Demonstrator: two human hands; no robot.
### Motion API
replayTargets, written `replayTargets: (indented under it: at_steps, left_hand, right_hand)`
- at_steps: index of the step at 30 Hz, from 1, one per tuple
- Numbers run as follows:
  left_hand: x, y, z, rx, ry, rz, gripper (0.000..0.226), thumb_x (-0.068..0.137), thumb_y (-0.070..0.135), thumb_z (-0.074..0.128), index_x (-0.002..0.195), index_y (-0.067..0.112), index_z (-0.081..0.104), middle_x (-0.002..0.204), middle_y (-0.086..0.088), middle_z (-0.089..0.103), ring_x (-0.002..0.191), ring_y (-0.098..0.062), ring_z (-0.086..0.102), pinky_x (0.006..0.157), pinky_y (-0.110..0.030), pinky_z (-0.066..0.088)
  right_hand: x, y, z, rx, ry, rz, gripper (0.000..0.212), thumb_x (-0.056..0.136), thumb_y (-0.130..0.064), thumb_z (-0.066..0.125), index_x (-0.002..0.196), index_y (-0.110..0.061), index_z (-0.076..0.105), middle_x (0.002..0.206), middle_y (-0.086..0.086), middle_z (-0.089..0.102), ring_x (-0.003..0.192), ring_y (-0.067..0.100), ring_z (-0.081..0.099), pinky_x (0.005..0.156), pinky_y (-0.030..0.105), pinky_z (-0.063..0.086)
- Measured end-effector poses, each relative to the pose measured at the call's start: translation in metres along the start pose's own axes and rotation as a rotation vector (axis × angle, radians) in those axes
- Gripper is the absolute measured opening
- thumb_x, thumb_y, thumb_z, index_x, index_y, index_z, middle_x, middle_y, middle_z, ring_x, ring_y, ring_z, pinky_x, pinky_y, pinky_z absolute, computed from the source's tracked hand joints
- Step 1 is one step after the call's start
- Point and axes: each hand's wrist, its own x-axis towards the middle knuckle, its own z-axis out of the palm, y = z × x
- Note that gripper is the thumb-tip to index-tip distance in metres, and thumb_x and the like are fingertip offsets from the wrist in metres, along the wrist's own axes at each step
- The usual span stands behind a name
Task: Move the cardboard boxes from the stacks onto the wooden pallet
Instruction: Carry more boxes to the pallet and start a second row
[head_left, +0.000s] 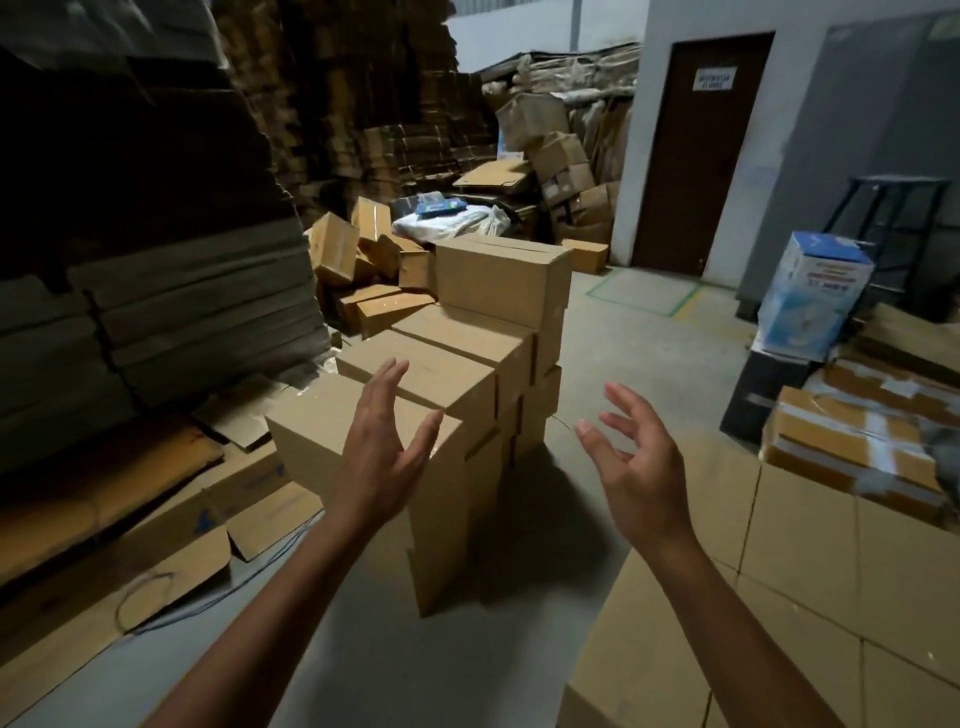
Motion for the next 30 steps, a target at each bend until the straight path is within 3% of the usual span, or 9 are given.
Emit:
replayTargets:
  at_steps: [4,12,15,18,21,30]
  left_hand:
    - [0.073,-0.030,0.031,0.005,0.006,-0.004,0.064,0.097,0.031,0.062,0.153,0.015,0.035,0.160,-0.011,0.034,0.146,-0.028,0.033,0.115,-0.049,0.035]
    - [0.260,-0.086,0.127,0.063,-0.028,0.068,0.062,0.097,0.035,0.061,0.152,0.018,0.037,0.160,-0.008,0.033,0.145,-0.027,0.034,0.110,-0.048,0.039]
    - [0.334,-0.102,0.164,0.064,-0.051,0.070,0.063,0.098,0.034,0.061,0.153,0.017,0.036,0.160,-0.008,0.033,0.145,-0.026,0.035,0.110,-0.048,0.040]
    - [0.401,-0.118,0.199,0.034,-0.062,0.046,0.060,0.098,0.033,0.061,0.152,0.016,0.038,0.158,-0.009,0.036,0.143,-0.026,0.037,0.111,-0.048,0.040]
    - [0.451,-0.140,0.238,-0.008,-0.077,0.005,0.057,0.098,0.035,0.060,0.149,0.017,0.042,0.155,-0.009,0.041,0.141,-0.026,0.040,0.110,-0.050,0.042]
    - [0.594,-0.215,0.387,0.067,-0.159,0.003,0.062,0.099,0.037,0.058,0.153,0.018,0.036,0.161,-0.008,0.030,0.147,-0.025,0.030,0.113,-0.044,0.035]
  right_hand:
    - [0.075,0.025,0.028,-0.043,0.040,-0.002,0.050,0.096,-0.035,0.064,0.143,-0.028,0.049,0.145,-0.006,0.052,0.120,0.003,0.050,0.068,-0.003,0.041]
    - [0.254,0.098,0.085,-0.168,0.078,-0.024,0.053,0.095,-0.037,0.066,0.144,-0.026,0.049,0.147,-0.003,0.051,0.119,0.004,0.047,0.076,0.009,0.042]
    - [0.334,0.122,0.096,-0.237,0.080,-0.039,0.055,0.095,-0.039,0.067,0.145,-0.024,0.049,0.148,0.000,0.051,0.123,0.012,0.052,0.085,0.027,0.056]
    - [0.407,0.143,0.107,-0.309,0.074,-0.032,0.058,0.094,-0.041,0.066,0.146,-0.022,0.048,0.149,0.003,0.050,0.128,0.021,0.054,0.096,0.044,0.057]
    - [0.468,0.166,0.122,-0.374,0.046,-0.009,0.060,0.094,-0.041,0.066,0.147,-0.021,0.047,0.151,0.004,0.049,0.132,0.023,0.052,0.101,0.045,0.054]
    - [0.640,0.277,0.183,-0.477,-0.054,0.037,0.062,0.095,-0.043,0.064,0.149,-0.020,0.044,0.150,0.005,0.048,0.132,0.024,0.052,0.100,0.041,0.051]
